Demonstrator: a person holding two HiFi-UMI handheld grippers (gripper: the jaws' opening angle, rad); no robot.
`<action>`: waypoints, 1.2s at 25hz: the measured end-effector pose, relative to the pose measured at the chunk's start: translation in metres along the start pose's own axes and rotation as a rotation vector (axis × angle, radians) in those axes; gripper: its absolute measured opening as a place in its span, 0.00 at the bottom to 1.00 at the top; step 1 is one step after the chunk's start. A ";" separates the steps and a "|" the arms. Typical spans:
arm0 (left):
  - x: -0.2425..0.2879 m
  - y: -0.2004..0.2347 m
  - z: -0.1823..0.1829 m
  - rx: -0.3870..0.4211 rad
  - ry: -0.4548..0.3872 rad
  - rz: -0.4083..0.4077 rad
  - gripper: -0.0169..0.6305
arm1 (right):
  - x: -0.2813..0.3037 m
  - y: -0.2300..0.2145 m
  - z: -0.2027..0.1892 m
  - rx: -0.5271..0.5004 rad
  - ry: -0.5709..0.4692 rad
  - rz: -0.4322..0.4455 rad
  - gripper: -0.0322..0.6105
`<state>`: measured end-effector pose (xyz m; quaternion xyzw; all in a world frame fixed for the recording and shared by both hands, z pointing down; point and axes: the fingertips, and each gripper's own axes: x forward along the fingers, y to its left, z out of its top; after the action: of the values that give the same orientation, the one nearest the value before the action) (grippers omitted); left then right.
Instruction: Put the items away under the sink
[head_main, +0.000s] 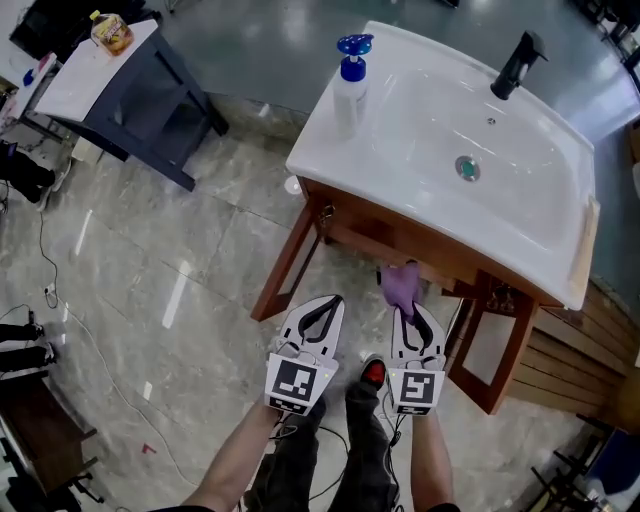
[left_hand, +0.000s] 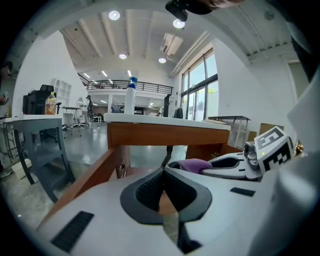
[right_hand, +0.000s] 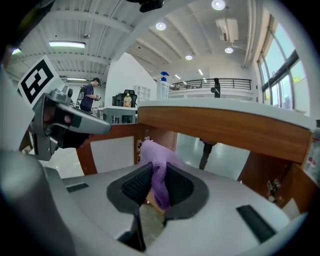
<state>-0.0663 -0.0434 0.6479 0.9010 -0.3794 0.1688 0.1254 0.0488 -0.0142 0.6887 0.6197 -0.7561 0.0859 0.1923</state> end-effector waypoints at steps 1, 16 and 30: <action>0.003 0.002 -0.007 -0.003 0.000 0.002 0.04 | 0.005 0.001 -0.007 -0.002 0.001 0.002 0.19; 0.069 0.029 -0.075 0.005 -0.043 0.027 0.04 | 0.095 -0.008 -0.069 -0.027 -0.028 0.014 0.19; 0.106 0.047 -0.094 0.034 -0.101 0.047 0.04 | 0.165 -0.018 -0.071 -0.058 -0.103 0.007 0.19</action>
<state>-0.0509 -0.1103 0.7810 0.9012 -0.4033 0.1325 0.0866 0.0529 -0.1410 0.8168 0.6146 -0.7694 0.0325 0.1707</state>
